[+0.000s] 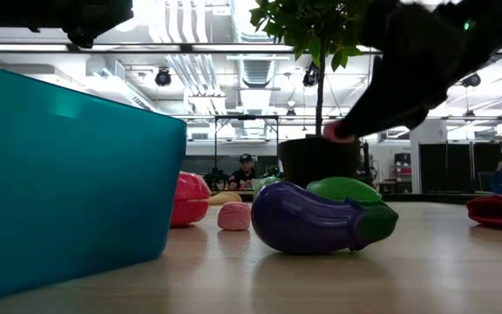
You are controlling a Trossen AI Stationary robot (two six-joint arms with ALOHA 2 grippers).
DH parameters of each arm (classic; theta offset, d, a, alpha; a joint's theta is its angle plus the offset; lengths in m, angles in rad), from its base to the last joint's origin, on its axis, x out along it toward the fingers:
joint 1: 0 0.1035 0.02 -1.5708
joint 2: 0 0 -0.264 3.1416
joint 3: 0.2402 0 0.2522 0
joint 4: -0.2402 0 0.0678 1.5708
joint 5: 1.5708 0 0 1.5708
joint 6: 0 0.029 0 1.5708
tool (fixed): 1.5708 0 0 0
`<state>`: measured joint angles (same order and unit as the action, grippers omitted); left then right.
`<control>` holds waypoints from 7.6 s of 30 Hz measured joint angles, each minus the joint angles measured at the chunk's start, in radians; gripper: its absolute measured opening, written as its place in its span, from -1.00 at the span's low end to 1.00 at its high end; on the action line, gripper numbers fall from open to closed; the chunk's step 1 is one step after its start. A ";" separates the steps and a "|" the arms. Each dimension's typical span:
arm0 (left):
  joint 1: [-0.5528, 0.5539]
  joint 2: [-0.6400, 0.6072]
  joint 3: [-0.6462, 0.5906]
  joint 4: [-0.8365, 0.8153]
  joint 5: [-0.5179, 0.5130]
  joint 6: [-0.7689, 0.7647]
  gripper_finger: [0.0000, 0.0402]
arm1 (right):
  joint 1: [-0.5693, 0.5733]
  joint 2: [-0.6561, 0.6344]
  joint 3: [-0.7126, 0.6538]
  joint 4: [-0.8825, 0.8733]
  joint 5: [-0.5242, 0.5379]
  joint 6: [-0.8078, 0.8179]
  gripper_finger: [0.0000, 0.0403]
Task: Pick and placing Produce into tupperware
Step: Put the top pink peach into the blue bin, then put the violet eggplant into the blue bin
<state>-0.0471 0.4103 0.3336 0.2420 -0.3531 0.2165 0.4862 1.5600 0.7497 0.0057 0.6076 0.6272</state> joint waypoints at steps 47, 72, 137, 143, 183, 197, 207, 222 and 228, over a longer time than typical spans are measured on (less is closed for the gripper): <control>0.000 0.011 0.000 0.002 0.000 0.000 -0.30 | 0.014 0.554 0.711 -0.003 -0.301 -0.323 -0.72; 0.000 0.012 0.000 0.002 0.000 0.000 -0.30 | 0.011 0.571 0.790 -0.144 -0.303 -0.294 -0.50; 0.000 0.016 0.000 0.004 0.000 0.002 -0.30 | 0.040 0.505 0.692 -0.482 -0.406 0.012 0.30; 0.000 0.016 0.000 0.005 0.000 0.002 -0.30 | 0.040 0.547 0.693 -0.464 -0.407 0.009 0.28; 0.000 0.021 0.000 0.011 0.000 0.006 -0.30 | 0.039 0.588 0.695 -0.422 -0.394 0.008 -0.32; 0.000 0.021 0.000 0.011 0.000 0.006 -0.30 | 0.039 0.557 0.724 -0.425 -0.407 -0.049 -0.31; 0.000 0.021 0.000 0.011 0.000 0.006 -0.30 | 0.039 0.552 0.780 -0.424 -0.401 -0.130 -0.32; 0.000 0.021 0.000 0.011 0.000 0.005 -0.30 | 0.037 0.550 0.875 -0.421 -0.374 -0.247 -0.32; 0.000 0.021 0.000 0.011 0.000 0.005 -0.30 | 0.034 0.550 0.900 -0.420 -0.371 -0.290 -0.32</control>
<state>-0.0471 0.4316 0.3332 0.2527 -0.3534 0.2214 0.5204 2.1101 1.6494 -0.4141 0.2363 0.3374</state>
